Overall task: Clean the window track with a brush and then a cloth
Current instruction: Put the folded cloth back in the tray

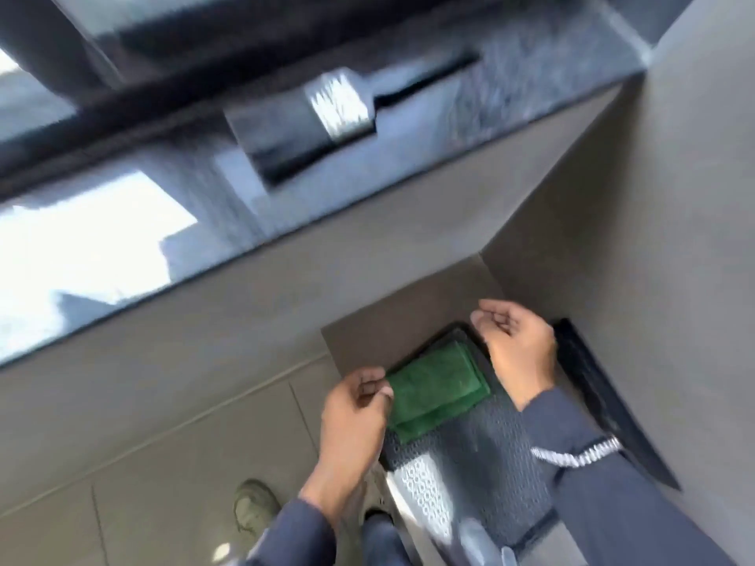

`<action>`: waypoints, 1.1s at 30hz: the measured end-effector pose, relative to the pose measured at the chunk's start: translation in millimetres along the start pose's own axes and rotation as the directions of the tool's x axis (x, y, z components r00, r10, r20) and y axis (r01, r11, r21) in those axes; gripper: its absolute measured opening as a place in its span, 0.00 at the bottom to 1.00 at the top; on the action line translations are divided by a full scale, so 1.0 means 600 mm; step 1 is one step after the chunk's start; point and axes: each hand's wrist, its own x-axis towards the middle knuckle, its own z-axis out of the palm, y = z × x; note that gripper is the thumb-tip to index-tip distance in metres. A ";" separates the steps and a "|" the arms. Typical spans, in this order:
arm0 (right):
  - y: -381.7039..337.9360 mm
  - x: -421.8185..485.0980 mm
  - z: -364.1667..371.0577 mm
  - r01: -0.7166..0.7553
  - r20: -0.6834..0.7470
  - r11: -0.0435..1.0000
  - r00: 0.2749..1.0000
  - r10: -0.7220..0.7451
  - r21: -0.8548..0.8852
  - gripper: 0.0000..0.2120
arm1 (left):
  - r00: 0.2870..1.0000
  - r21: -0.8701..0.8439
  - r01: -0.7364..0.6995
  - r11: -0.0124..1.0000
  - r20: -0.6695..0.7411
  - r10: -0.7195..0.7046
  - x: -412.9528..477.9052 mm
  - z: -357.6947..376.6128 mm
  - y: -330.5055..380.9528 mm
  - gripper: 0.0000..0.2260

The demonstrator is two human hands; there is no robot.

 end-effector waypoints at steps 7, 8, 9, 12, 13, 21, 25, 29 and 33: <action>-0.344 0.013 -0.014 0.603 -0.087 0.796 0.797 -0.598 0.058 0.07 | 0.827 -0.149 -0.548 0.823 -0.244 0.506 -0.103 -0.096 0.282 0.08; -0.377 0.021 -0.009 0.673 -0.058 0.740 0.738 -0.672 -0.018 0.09 | 0.774 -0.077 -0.598 0.798 -0.315 0.549 -0.100 -0.108 0.311 0.08; -0.404 0.029 -0.003 0.725 -0.004 0.683 0.685 -0.728 -0.091 0.11 | 0.725 -0.008 -0.623 0.782 -0.380 0.574 -0.093 -0.117 0.337 0.07; -0.448 0.049 0.023 0.772 0.294 0.586 0.635 -0.714 -0.244 0.17 | 0.688 0.271 -0.510 0.817 -0.441 0.576 -0.045 -0.134 0.394 0.07; -0.453 0.055 0.029 0.774 0.398 0.565 0.632 -0.665 -0.285 0.18 | 0.714 0.378 -0.437 0.816 -0.407 0.570 -0.026 -0.137 0.405 0.12; -0.413 0.035 -0.035 0.878 0.618 0.064 0.384 -0.686 -0.475 0.10 | 0.758 0.539 -0.427 0.726 -0.224 0.612 -0.013 -0.124 0.387 0.07; -0.296 0.004 -0.123 0.888 0.599 0.069 0.362 -0.714 -0.454 0.13 | 0.759 0.404 -0.560 0.723 -0.100 0.644 -0.074 -0.076 0.280 0.05; -0.099 -0.029 -0.180 0.873 0.695 0.175 0.472 -0.542 -0.456 0.13 | 0.915 0.397 -0.364 0.843 -0.017 0.403 -0.074 0.018 0.087 0.05; 0.099 -0.046 -0.184 0.828 0.804 0.199 0.558 -0.208 -0.523 0.18 | 0.995 0.454 -0.088 0.886 0.082 0.057 -0.020 0.102 -0.102 0.06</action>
